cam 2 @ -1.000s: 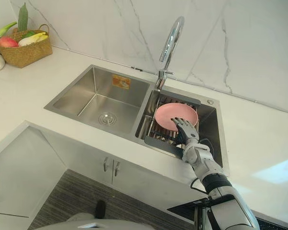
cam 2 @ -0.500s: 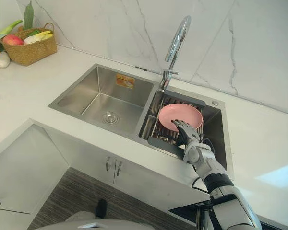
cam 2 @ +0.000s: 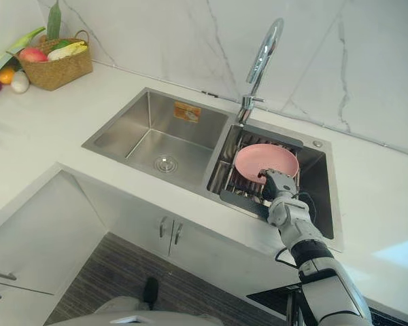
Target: Walk over to the sink, pick up the cup, carry it to the dishwasher, place the cup inside the dishwasher, then close the dishwasher door
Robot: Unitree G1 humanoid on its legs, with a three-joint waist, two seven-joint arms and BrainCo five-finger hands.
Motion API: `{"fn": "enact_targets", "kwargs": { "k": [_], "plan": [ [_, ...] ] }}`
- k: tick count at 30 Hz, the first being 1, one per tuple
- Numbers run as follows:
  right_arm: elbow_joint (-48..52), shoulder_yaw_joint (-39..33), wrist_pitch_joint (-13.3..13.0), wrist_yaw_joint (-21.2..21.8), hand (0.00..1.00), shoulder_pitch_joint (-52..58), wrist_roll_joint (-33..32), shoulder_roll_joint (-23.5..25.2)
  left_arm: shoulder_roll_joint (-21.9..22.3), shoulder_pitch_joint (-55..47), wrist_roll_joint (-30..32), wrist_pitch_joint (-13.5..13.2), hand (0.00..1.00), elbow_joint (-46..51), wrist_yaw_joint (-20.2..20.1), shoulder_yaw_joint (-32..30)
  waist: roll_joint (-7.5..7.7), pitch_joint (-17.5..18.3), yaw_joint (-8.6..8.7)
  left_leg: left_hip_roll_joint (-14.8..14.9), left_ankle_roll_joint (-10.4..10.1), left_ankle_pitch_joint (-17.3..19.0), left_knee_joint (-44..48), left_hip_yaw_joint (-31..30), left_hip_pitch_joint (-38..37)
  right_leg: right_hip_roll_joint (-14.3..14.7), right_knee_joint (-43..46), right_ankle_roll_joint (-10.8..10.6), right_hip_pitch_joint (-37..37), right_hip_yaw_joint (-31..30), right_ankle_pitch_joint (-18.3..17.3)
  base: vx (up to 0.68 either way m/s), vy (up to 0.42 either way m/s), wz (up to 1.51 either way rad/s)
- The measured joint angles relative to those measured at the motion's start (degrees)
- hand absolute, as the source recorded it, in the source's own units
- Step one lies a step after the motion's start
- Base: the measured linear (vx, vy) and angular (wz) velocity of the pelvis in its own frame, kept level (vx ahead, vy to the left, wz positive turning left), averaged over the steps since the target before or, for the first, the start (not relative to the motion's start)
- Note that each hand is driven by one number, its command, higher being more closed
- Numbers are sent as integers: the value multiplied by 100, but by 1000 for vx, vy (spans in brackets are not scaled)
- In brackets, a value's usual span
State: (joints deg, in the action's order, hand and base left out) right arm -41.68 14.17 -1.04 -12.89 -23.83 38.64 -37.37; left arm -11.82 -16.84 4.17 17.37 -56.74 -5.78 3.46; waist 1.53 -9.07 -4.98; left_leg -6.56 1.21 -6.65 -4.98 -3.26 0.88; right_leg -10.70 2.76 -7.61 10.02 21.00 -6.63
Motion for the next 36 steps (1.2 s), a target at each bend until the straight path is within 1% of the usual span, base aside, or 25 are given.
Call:
{"fn": "enact_targets", "kwargs": {
  "k": [4, 5, 6, 7, 8, 9, 10, 11, 12, 13, 14, 15, 17, 21, 23, 25, 28, 29, 33, 36],
  "plan": [
    [-183, -77, 0, -155, 100, -170, 6, -39, 12, -88, 10, -25, 0, 4, -1, 0, -131, -54, -31, -44, -2, 1, 0, -3, 24, -13, -43, 5, 13, -19, 2, -25, 3, 9],
    [-214, -133, 9, -216, 100, -176, 7, -61, 14, -88, 34, -41, 0, 12, 0, 0, -167, -55, -52, -67, -30, 30, 0, -9, 52, -15, -60, 11, 6, -19, 0, -34, 4, 17],
    [-215, -135, 14, -265, 100, -171, 7, -62, 10, -85, 44, -53, 0, 14, 1, -1, -122, -42, -53, -112, -171, 160, 2, 9, 75, -62, -96, 46, -3, -28, -2, 1, 60, 10],
    [-233, -137, 14, -347, 100, -138, 23, -8, 0, -70, 46, -54, 0, 23, 1, -13, 208, -33, -65, -268, 151, 260, 441, 68, 190, -367, -144, 148, -77, -94, 10, 64, 70, -10],
    [-201, -139, 10, -401, 100, -148, 27, -6, 31, -96, 43, -53, 0, 32, -16, -11, 88, -22, -120, -231, 550, 328, 1321, 21, 346, -391, -99, 127, -97, -113, 3, 128, 56, -31],
    [-188, -167, 20, -497, 100, -162, 42, -36, 63, -220, 46, -54, 0, 36, -30, 6, -39, 4, -185, -104, 334, 818, 1406, -143, 274, -238, -134, 87, -37, -168, 62, 139, -12, -20],
    [-257, -136, 33, -529, 100, -155, 49, -47, 22, -225, 47, -58, 0, 47, -26, 16, -43, 21, -144, -113, 265, 787, 1215, -138, 210, -253, -188, 195, -11, -164, 49, 96, -23, 1],
    [-279, -139, 54, -537, 100, -153, 67, -46, -26, -222, 47, -78, 0, 64, -27, 16, 28, 29, -125, -152, 245, 751, 1039, -126, 186, -297, -215, 207, -43, -157, 54, 50, -12, 28],
    [-299, -145, 95, -553, 100, -156, 122, -46, -75, -206, 48, -103, 0, 96, -26, 11, 60, 36, -122, -173, 215, 655, 837, -103, 117, -316, -223, 215, -95, -162, 56, 38, -5, 21],
    [-325, -145, 104, -577, 100, -161, 142, -41, -86, -204, 48, -114, 0, 107, -26, 11, 53, 28, -143, -172, 208, 603, 735, -81, 79, -315, -215, 227, -100, -162, 49, 52, -10, 18],
    [-377, -141, 113, -603, 100, -166, 182, -30, -88, -207, 52, -119, 0, 110, -25, 11, 95, 42, -163, -162, 177, 547, 569, -13, -28, -326, -206, 267, -60, -172, 30, 54, -21, 15],
    [-454, -136, 121, -604, 100, -156, 193, -22, -87, -214, 56, -118, 0, 104, -26, 14, 73, 27, -184, -153, 129, 515, 452, 42, -139, -328, -182, 275, 1, -171, 26, 41, -40, 17],
    [-500, -129, 124, -603, 100, -155, 209, 19, -82, -226, 58, -122, 0, 109, -26, 15, 84, 34, -195, -109, 49, 432, 277, 194, -275, -329, -115, 290, 19, -181, 39, 19, -51, 14],
    [-448, -101, 71, -601, 100, -164, 210, 214, -43, -231, 59, -125, 0, 107, -26, 56, 109, 46, -222, 33, -122, 314, 21, 304, -464, -270, -7, 250, -20, -167, 47, 4, -96, -9],
    [-432, -89, 59, -602, 100, -164, 210, 250, -32, -233, 59, -125, 0, 102, -36, 124, 109, 49, -231, 92, -116, 272, 20, 312, -485, -224, -4, 160, -20, -167, 84, -8, -84, -13],
    [-456, -87, 21, -601, 100, -163, 212, 259, -26, -231, 61, -127, 0, 101, -37, 125, 112, 47, -209, 156, -94, 211, 19, 308, -484, -165, -6, 119, -22, -159, 107, -15, -79, -6],
    [-456, -86, 19, -601, 100, -163, 211, 269, 16, -232, 67, -126, 0, 88, -37, 131, 109, 47, -156, 238, -118, 189, 18, 294, -481, -86, -19, 117, -23, -155, 108, -5, -64, -2],
    [-455, -87, 19, -595, 0, -163, 211, 270, 30, -232, 69, -126, 0, 87, -37, 141, 108, 47, -134, 254, -128, 183, 18, 291, -482, -70, -18, 113, -22, -154, 111, 5, -55, -1],
    [-458, -87, 83, -587, 0, -161, 202, 270, 39, -231, 70, -122, 0, 85, -41, 180, 107, 47, -119, 297, -148, 168, 17, 298, -481, -26, -35, 115, -22, -157, 115, 11, -25, -3],
    [-463, -91, 261, -623, 0, -161, -62, 270, 38, -231, 64, -122, 0, 67, -40, 199, 106, 47, -111, 313, -150, 166, 17, 296, -484, -12, -34, 122, -19, -156, 120, 0, 0, 0]
  ]
}}
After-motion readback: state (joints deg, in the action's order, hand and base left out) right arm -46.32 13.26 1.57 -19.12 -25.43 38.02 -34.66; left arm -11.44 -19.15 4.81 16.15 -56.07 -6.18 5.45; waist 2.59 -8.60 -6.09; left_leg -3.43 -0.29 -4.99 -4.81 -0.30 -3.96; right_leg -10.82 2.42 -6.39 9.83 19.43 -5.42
